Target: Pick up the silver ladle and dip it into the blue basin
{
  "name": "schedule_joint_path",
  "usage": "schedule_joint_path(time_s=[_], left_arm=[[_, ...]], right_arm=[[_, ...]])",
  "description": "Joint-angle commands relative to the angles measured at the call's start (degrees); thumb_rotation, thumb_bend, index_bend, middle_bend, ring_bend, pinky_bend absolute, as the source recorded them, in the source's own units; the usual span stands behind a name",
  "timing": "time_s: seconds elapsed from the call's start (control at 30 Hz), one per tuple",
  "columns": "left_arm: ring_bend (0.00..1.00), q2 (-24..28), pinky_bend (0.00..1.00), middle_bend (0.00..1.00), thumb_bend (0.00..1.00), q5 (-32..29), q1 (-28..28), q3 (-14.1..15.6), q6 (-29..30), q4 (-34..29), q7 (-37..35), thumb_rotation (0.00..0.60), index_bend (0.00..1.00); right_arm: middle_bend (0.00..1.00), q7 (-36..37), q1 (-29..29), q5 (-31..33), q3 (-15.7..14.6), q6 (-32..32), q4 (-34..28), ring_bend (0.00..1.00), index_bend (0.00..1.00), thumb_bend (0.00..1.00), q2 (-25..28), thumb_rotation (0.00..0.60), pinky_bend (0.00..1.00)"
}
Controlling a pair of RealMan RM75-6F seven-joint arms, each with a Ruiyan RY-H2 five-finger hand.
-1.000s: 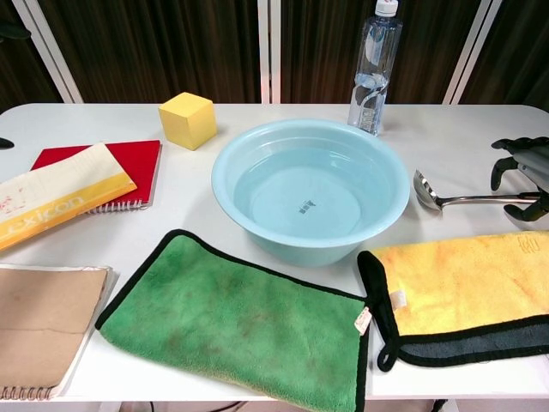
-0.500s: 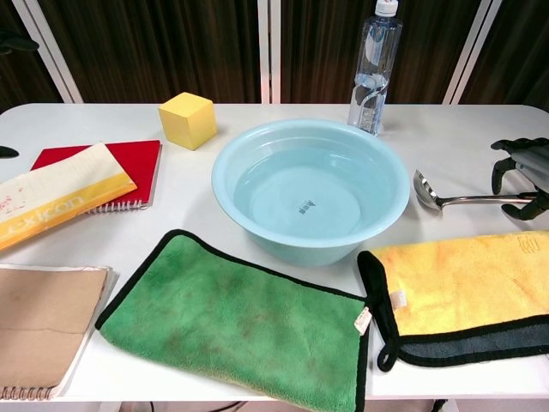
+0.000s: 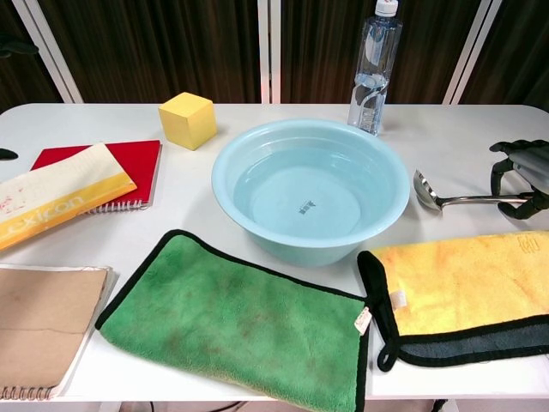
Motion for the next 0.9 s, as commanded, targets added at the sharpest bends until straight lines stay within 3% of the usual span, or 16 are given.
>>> schedule_joint_path(time_s=[0.03, 0.57, 0.77, 0.9], left_arm=[[0.02, -0.06, 0.17, 0.04, 0.04, 0.08, -0.09, 0.05, -0.19, 0.25, -0.08, 0.6, 0.08], [0.02, 0.08, 0.17, 0.04, 0.04, -0.65, -0.12, -0.17, -1.03, 0.49, -0.85, 0.6, 0.08], [0.02, 0.11, 0.17, 0.04, 0.04, -0.42, -0.17, -0.15, -1.06, 0.54, -1.26, 0.6, 0.08], [0.02, 0.09, 0.17, 0.04, 0.04, -0.16, -0.17, -0.08, -0.98, 0.73, -1.77, 0.6, 0.08]], right_arm=[[0.03, 0.21, 0.02, -0.15, 0.01, -0.01, 0.34, 0.0, 0.5, 0.41, -0.13, 0.6, 0.0], [0.05, 0.07, 0.43, -0.04, 0.5, -1.09, 1.43, 0.0, 0.52, 0.44, -0.87, 0.6, 0.0], [0.07, 0.93, 0.23, -0.43, 0.5, -0.34, 0.84, 0.0, 0.62, 0.46, -0.72, 0.6, 0.0], [0.17, 3.35, -0.17, -1.2, 0.53, 1.46, -0.21, 0.0, 0.72, 0.48, -0.26, 0.6, 0.0]])
